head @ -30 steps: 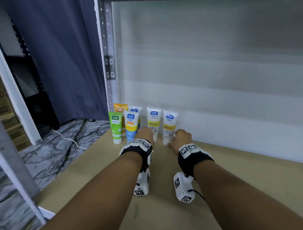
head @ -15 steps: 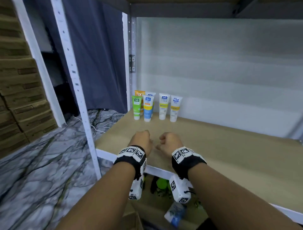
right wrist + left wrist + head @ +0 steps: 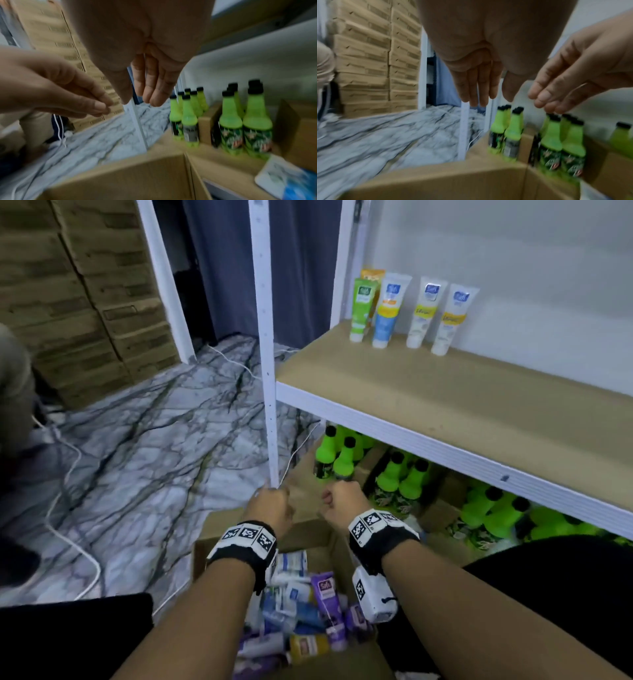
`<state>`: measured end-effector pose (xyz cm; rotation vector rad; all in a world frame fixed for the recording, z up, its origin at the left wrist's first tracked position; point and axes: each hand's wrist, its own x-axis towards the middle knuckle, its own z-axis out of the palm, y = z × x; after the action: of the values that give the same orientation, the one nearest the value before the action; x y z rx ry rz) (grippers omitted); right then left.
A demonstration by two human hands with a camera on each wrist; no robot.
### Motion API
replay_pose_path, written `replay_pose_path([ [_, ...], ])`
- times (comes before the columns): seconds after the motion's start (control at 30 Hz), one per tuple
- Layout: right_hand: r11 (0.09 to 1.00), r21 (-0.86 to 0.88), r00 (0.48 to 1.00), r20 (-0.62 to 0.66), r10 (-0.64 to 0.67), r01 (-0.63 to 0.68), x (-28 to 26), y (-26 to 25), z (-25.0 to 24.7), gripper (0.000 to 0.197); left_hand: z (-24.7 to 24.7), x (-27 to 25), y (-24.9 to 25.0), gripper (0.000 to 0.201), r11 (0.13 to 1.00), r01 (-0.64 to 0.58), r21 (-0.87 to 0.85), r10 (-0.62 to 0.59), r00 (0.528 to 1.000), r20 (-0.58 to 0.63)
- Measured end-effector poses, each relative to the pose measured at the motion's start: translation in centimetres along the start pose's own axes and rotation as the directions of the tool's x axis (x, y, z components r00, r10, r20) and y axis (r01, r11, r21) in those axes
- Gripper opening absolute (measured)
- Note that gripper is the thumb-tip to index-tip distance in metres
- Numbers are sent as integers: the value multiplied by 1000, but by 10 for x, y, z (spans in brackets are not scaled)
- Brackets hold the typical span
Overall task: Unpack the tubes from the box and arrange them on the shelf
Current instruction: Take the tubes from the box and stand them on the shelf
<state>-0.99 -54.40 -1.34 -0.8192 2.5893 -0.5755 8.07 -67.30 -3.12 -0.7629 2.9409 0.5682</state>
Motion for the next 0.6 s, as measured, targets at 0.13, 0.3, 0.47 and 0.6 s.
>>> replay_pose_path([
  [0.13, 995, -85, 976, 208, 68, -52, 12, 20, 65, 31, 54, 11, -48, 29, 992, 73, 106, -96, 969, 229],
  [0.3, 964, -253, 914, 368, 172, -79, 32, 45, 119, 15, 121, 31, -81, 29, 982, 77, 173, -138, 917, 375],
  [0.47, 947, -305, 822, 511, 250, -99, 47, 62, 147, 30, 180, 44, -87, 39, 975, -71, 208, -58, 831, 553],
  [0.6, 931, -338, 707, 625, 331, -138, 53, 71, 162, 80, 203, 50, -87, 45, 947, -236, 220, 56, 792, 607],
])
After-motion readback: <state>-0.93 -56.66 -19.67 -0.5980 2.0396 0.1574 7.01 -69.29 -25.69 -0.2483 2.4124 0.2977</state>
